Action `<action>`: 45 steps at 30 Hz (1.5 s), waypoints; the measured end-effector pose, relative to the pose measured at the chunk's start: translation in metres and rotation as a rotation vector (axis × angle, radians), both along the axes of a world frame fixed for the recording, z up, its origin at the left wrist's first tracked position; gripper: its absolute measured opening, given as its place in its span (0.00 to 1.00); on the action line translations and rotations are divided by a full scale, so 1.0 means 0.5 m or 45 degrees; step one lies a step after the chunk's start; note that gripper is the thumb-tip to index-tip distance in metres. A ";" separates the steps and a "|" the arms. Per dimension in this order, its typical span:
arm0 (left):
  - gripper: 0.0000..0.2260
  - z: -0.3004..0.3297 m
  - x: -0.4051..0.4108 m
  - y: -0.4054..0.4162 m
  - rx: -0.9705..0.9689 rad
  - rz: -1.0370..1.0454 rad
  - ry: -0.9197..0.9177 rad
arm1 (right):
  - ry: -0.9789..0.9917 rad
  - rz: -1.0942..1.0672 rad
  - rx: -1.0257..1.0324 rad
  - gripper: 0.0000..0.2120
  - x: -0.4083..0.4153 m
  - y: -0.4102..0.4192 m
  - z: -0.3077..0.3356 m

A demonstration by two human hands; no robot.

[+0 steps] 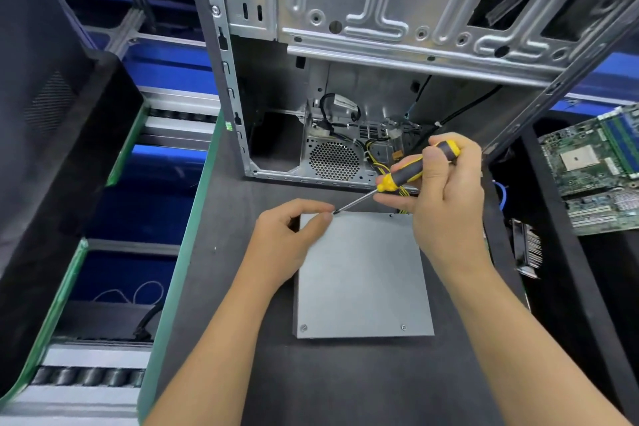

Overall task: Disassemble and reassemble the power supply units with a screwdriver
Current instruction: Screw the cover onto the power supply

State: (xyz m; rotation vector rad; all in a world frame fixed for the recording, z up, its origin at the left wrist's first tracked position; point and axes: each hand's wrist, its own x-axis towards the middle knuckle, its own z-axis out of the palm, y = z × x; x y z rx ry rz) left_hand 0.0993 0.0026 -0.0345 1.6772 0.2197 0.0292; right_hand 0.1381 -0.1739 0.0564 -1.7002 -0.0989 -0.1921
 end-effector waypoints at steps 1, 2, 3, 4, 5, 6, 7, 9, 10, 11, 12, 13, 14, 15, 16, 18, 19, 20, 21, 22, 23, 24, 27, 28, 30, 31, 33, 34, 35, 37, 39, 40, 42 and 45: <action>0.11 -0.002 0.001 0.000 -0.013 0.003 0.007 | -0.015 0.006 0.000 0.04 0.001 0.001 0.000; 0.12 -0.004 0.001 -0.001 -0.024 0.012 0.011 | -0.027 0.011 0.001 0.04 0.001 0.003 0.001; 0.13 -0.005 0.001 -0.001 -0.032 0.024 0.016 | -0.039 0.016 0.000 0.05 0.002 0.004 0.003; 0.13 -0.006 0.002 -0.002 -0.039 0.031 0.021 | -0.051 0.021 -0.004 0.05 0.003 0.005 0.004; 0.14 -0.006 0.002 -0.002 -0.044 0.033 0.026 | -0.061 0.028 -0.008 0.05 0.003 0.007 0.005; 0.14 -0.005 0.002 -0.003 -0.049 0.037 0.030 | -0.070 0.037 -0.012 0.06 0.003 0.008 0.007; 0.15 -0.004 0.003 -0.004 -0.049 0.046 0.029 | -0.082 0.046 -0.020 0.06 0.003 0.009 0.009; 0.16 -0.002 0.003 -0.006 -0.035 0.062 0.021 | -0.107 0.063 -0.048 0.06 0.003 0.010 0.011; 0.16 -0.001 0.003 -0.006 -0.031 0.062 0.011 | -0.118 0.070 -0.058 0.06 0.003 0.009 0.011; 0.15 0.001 0.003 -0.007 -0.029 0.057 0.003 | -0.127 0.078 -0.066 0.05 0.003 0.009 0.011; 0.14 0.002 0.002 -0.007 -0.027 0.053 0.000 | -0.132 0.083 -0.073 0.05 0.002 0.008 0.011; 0.14 0.003 0.002 -0.006 -0.022 0.052 -0.002 | -0.136 0.086 -0.079 0.05 0.001 0.007 0.010; 0.13 0.004 0.003 -0.006 -0.015 0.052 -0.002 | -0.137 0.087 -0.084 0.05 0.000 0.007 0.009; 0.13 0.004 0.003 -0.006 -0.009 0.055 -0.003 | -0.136 0.087 -0.085 0.05 -0.002 0.007 0.008; 0.14 0.004 0.005 -0.006 -0.001 0.058 -0.002 | -0.136 0.083 -0.082 0.05 -0.004 0.008 0.006; 0.14 0.004 0.005 -0.006 0.022 0.059 0.004 | -0.142 0.068 -0.071 0.06 -0.008 0.010 0.003; 0.14 0.005 0.006 -0.006 0.028 0.058 0.005 | -0.146 0.060 -0.065 0.06 -0.011 0.011 0.001; 0.14 0.005 0.006 -0.006 0.030 0.058 0.005 | -0.146 0.051 -0.060 0.06 -0.013 0.013 0.000; 0.14 0.006 0.005 -0.007 0.029 0.061 0.005 | -0.144 0.044 -0.053 0.06 -0.015 0.013 -0.002; 0.13 0.007 0.004 -0.007 0.027 0.063 0.006 | -0.143 0.034 -0.048 0.06 -0.016 0.013 -0.004; 0.13 0.009 0.004 -0.007 0.019 0.066 0.007 | -0.144 0.022 -0.046 0.06 -0.017 0.012 -0.005; 0.13 0.010 0.004 -0.008 0.007 0.068 0.009 | -0.146 0.011 -0.046 0.06 -0.019 0.012 -0.007; 0.15 0.013 0.003 -0.009 -0.016 0.080 0.007 | -0.156 -0.004 -0.038 0.05 -0.023 0.010 -0.010; 0.15 0.014 0.003 -0.010 -0.013 0.082 0.005 | -0.158 -0.002 -0.035 0.06 -0.024 0.011 -0.010; 0.15 0.015 0.003 -0.010 -0.013 0.080 0.009 | -0.165 0.006 -0.036 0.05 -0.025 0.011 -0.011; 0.15 0.016 0.003 -0.009 -0.016 0.079 0.012 | -0.177 0.010 -0.043 0.05 -0.025 0.011 -0.010; 0.15 0.016 0.003 -0.009 -0.026 0.078 0.014 | -0.225 0.020 -0.078 0.05 -0.026 0.012 -0.008; 0.15 0.015 0.003 -0.010 -0.033 0.079 0.013 | -0.255 0.031 -0.104 0.05 -0.028 0.012 -0.007; 0.15 0.015 0.004 -0.010 -0.038 0.080 0.012 | -0.285 0.052 -0.130 0.06 -0.030 0.013 -0.005; 0.15 0.015 0.005 -0.011 -0.036 0.086 0.015 | -0.345 0.112 -0.190 0.04 -0.036 0.013 0.000; 0.15 0.015 0.005 -0.012 -0.035 0.095 0.015 | -0.384 0.159 -0.255 0.06 -0.042 0.014 0.005; 0.15 0.015 0.004 -0.012 -0.035 0.096 0.012 | -0.394 0.175 -0.287 0.07 -0.043 0.014 0.007; 0.15 0.016 0.003 -0.012 -0.037 0.092 0.003 | -0.405 0.198 -0.356 0.09 -0.047 0.014 0.011; 0.15 0.013 0.002 -0.011 -0.032 0.089 -0.003 | -0.403 0.196 -0.415 0.12 -0.052 0.019 0.013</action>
